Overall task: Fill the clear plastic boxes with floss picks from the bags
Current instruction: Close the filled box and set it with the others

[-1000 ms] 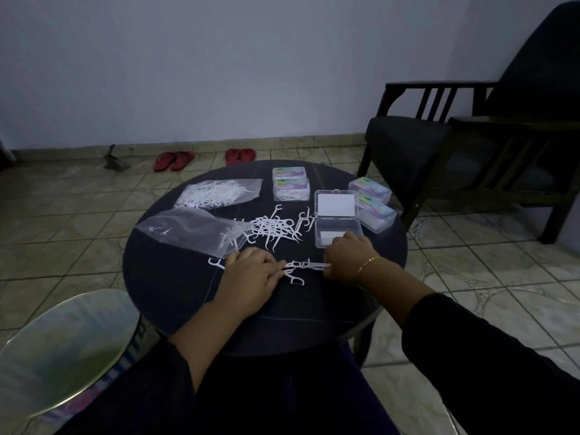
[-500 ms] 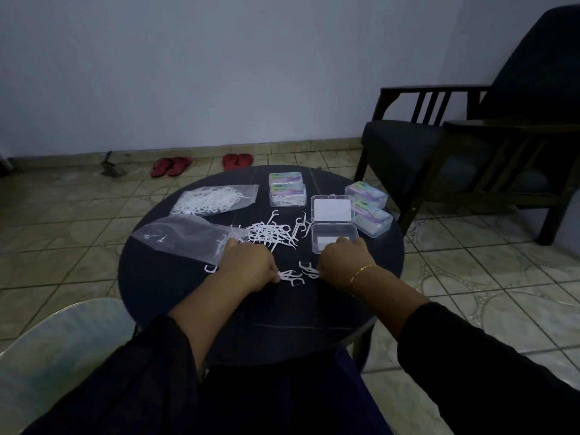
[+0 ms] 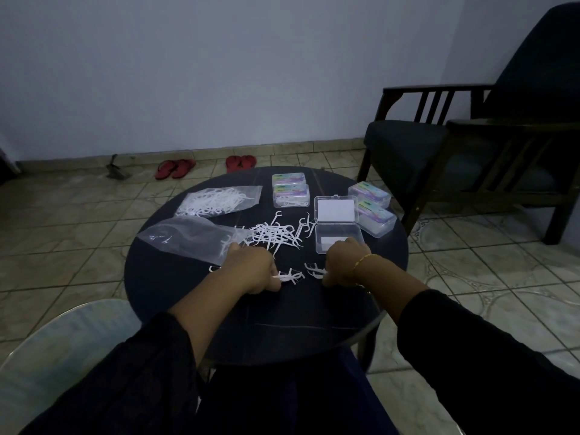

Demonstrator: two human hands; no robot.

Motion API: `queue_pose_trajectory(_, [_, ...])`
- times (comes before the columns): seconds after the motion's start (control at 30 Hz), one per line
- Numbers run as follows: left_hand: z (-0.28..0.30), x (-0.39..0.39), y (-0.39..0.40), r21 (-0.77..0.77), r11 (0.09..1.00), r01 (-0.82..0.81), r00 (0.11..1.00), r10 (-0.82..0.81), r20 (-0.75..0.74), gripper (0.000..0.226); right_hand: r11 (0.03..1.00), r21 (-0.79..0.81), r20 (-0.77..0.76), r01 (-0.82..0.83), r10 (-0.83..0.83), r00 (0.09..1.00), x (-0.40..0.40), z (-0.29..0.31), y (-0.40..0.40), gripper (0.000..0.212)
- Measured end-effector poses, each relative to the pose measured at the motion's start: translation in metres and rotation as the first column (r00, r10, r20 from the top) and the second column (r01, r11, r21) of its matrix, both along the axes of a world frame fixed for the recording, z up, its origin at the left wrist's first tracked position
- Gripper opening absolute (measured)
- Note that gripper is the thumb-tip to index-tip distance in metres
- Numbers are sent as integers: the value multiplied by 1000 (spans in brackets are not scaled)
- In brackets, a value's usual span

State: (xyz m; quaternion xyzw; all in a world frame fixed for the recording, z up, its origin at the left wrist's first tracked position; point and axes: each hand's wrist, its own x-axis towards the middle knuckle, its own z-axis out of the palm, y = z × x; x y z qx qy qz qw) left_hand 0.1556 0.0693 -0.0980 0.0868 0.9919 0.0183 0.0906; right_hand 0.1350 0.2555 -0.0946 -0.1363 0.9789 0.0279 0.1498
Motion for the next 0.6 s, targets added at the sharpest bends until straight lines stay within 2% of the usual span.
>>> queue_pose_trajectory(0.2, [-3, -1, -1, 30, 999, 20, 997, -18, -78, 15, 999, -38, -27, -11, 10, 1000, -3, -3, 5, 46])
queue_pose_trajectory(0.33, [-2, -7, -1, 89, 996, 14, 999, -9, -50, 13, 997, -78, 14, 19, -18, 1000, -14, 3, 11, 24])
queue_pose_trajectory(0.47, [2, -15, 1, 133, 991, -28, 1000, 26, 10, 19, 992, -127, -41, -2, -3, 999, -25, 20, 18, 31])
queue_pose_trajectory(0.6, [4, -23, 5, 80, 997, -18, 1000, 16, 21, 16, 990, -140, -115, 6, -22, 993, -40, 31, 29, 27])
